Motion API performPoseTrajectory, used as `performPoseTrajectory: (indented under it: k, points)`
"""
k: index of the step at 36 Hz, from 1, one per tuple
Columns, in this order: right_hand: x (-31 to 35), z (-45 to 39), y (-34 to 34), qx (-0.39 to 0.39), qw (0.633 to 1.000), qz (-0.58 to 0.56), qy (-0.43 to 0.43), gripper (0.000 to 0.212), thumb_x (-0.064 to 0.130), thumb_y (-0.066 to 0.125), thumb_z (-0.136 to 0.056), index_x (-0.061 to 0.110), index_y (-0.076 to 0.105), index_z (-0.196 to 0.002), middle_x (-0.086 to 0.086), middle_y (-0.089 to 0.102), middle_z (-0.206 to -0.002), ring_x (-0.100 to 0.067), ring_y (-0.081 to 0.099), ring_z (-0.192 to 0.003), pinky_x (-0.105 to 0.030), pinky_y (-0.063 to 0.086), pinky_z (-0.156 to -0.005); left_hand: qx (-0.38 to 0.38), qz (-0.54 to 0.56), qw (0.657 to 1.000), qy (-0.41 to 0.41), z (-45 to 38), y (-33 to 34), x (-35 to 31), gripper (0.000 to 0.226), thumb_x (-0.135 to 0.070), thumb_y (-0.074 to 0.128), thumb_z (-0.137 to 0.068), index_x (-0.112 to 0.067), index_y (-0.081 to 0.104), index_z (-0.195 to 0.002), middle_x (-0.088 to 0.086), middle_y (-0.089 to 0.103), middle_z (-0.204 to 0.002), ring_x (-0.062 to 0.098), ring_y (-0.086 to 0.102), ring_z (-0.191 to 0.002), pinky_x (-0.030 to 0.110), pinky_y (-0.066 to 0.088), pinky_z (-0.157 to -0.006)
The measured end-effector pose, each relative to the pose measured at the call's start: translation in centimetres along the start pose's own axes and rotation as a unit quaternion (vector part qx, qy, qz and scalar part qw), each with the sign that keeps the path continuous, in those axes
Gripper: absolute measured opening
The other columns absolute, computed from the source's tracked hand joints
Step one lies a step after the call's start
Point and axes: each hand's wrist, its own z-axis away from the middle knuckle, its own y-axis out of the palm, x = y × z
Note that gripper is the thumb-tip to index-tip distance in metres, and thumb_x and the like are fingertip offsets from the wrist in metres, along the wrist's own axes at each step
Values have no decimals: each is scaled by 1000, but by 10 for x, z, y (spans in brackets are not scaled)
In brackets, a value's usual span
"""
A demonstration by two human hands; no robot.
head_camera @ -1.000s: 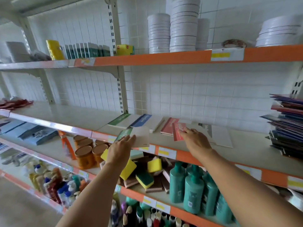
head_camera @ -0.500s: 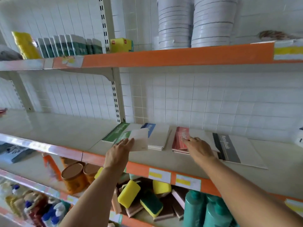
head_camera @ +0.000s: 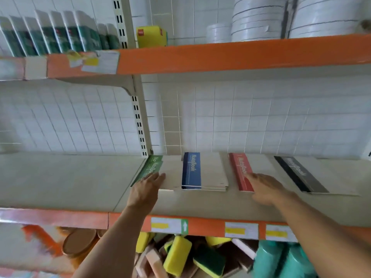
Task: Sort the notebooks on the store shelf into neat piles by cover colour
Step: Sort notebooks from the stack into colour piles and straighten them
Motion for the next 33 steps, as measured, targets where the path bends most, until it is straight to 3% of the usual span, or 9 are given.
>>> performPoseTrajectory:
  k: [1,4,7,10,13,18,25,28,33]
  points:
    - [2,-2,0,2,1000,9,3,64,10,46,-90,18,21,-149,-8,37,-148,-25,43,-128,-31,40,-102,7,10,1000,7,-1,0,3,62,16,72,-54,-18,73,-106,7,72,-101,29,71,-80,42,57,-49]
    - [6,-6,0,2,999,39,11,67,4,39,-92,24,16,-152,-2,23,-156,-24,32,-137,-34,35,-106,43,36,998,15,-5,4,10,58,1,49,-86,-23,51,-138,1,50,-141,25,51,-126,41,49,-92]
    - [8,-10,-1,-7,997,70,19,69,1,37,-91,27,16,-151,-2,22,-155,-25,31,-136,-35,35,-104,116,9,993,17,-7,3,17,54,-29,46,-97,-29,31,-148,-6,31,-153,17,35,-138,33,36,-105]
    - [10,-13,-1,-8,997,73,29,70,0,37,-91,26,14,-151,-2,23,-154,-25,32,-134,-35,36,-103,191,12,981,25,-11,5,21,76,-67,44,-87,-31,21,-151,-7,20,-157,15,23,-143,32,28,-111]
    - [12,-15,2,-13,997,68,33,68,-1,36,-92,25,14,-151,-2,26,-154,-26,33,-134,-36,39,-101,204,9,979,25,-16,8,24,107,-95,13,-62,-35,19,-151,-8,17,-158,14,16,-145,32,24,-113]
    - [14,-16,2,-18,998,44,33,70,-5,35,-91,23,14,-151,-3,26,-154,-26,33,-134,-37,41,-101,182,-5,982,40,-27,16,28,66,-63,33,-93,-34,19,-151,-5,15,-159,16,14,-146,33,20,-115]
    - [16,-10,4,-36,998,20,40,68,-6,37,-91,22,18,-150,-2,27,-152,-23,36,-133,-34,43,-95,165,-6,986,38,-31,23,30,75,-69,33,-89,-31,18,-152,-2,19,-158,17,15,-146,33,18,-115]
    - [17,-6,6,-57,997,16,38,61,1,40,-93,20,22,-148,-2,31,-150,-23,39,-130,-34,44,-93,146,2,989,36,-28,17,17,97,-86,5,-75,-27,25,-150,-1,30,-154,18,27,-142,34,29,-111]
    - [18,11,9,-75,997,-4,32,56,9,43,-94,19,25,-146,-2,35,-148,-23,43,-127,-34,44,-93,112,36,993,14,-22,11,-19,58,-56,32,-97,-24,36,-145,-3,44,-145,18,42,-131,32,38,-99]
